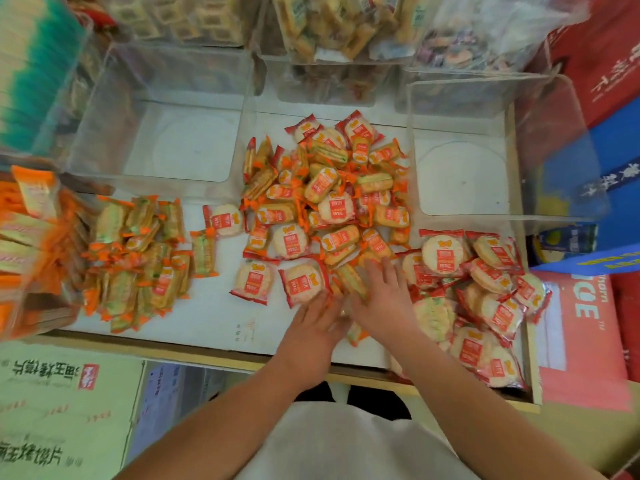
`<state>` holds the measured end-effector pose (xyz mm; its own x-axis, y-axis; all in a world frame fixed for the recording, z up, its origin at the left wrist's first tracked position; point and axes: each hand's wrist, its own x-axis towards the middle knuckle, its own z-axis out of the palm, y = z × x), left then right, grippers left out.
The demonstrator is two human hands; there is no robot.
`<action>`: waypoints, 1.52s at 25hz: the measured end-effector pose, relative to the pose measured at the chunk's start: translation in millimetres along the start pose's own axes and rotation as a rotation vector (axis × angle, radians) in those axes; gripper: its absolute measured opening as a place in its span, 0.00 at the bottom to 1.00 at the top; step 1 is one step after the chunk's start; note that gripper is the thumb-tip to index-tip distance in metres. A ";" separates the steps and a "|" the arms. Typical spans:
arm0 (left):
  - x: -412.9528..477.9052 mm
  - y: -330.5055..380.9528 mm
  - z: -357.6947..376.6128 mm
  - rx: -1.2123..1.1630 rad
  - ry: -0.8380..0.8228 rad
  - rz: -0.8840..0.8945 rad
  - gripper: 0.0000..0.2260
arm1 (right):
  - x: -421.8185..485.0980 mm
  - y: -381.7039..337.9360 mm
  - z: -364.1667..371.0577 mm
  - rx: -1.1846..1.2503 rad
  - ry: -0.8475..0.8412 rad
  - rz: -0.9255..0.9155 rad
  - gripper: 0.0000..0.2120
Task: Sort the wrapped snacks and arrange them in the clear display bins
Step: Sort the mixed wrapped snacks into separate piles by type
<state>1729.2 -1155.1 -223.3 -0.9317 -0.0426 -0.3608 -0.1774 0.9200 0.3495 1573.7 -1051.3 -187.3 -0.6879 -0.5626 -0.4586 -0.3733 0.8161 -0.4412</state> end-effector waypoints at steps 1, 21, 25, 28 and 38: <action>-5.8 -7.3 3.3 0.037 -0.021 0.010 0.39 | 4.7 -3.6 6.6 -0.056 -0.001 0.045 0.32; -59.4 -87.4 -12.5 -0.163 0.218 -0.228 0.21 | -23.3 12.7 50.3 0.035 0.120 0.338 0.18; -43.5 -82.5 -11.9 -0.121 0.088 -0.272 0.20 | -16.9 16.4 43.5 0.014 0.056 0.310 0.18; -46.9 -84.7 -11.2 -0.099 0.079 -0.263 0.22 | -21.3 18.1 46.1 0.002 0.016 0.253 0.19; -88.4 -78.6 -28.2 -0.585 0.156 -0.438 0.11 | -30.8 10.2 23.5 -0.003 0.110 0.096 0.32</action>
<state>1816.6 -1234.6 -194.5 -0.7635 -0.4522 -0.4611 -0.6417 0.4508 0.6205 1605.7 -1028.8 -195.8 -0.7848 -0.4640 -0.4109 -0.3043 0.8660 -0.3968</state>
